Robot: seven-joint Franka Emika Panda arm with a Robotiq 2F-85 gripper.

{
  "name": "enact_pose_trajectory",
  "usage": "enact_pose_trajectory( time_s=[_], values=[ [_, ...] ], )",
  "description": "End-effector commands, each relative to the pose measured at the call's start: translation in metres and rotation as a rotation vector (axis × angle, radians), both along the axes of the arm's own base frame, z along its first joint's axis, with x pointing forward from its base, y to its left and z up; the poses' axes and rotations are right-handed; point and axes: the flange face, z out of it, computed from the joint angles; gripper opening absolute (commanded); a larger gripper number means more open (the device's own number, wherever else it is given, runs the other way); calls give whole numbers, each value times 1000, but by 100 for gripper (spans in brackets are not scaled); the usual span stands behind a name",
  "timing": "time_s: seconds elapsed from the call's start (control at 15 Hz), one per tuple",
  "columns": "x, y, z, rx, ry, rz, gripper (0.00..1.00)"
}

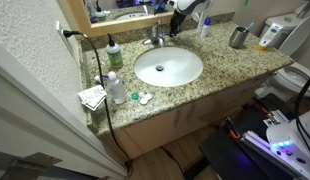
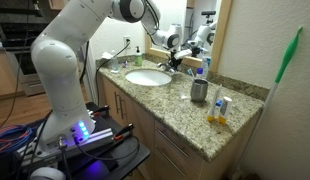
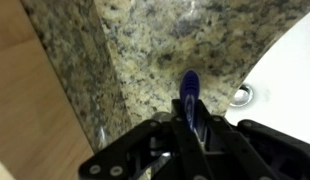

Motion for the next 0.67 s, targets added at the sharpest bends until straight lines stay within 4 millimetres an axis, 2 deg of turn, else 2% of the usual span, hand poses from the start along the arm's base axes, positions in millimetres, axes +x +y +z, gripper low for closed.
enact_pose_trajectory(
  time_s=[0.0, 0.4, 0.53, 0.6],
  values=[
    [-41, 18, 24, -41, -36, 108, 4],
    [-113, 1, 27, -107, 77, 90, 4],
    [-137, -8, 11, -106, 118, 80, 4],
    [-138, -10, 0, -85, 141, 102, 4]
  ],
)
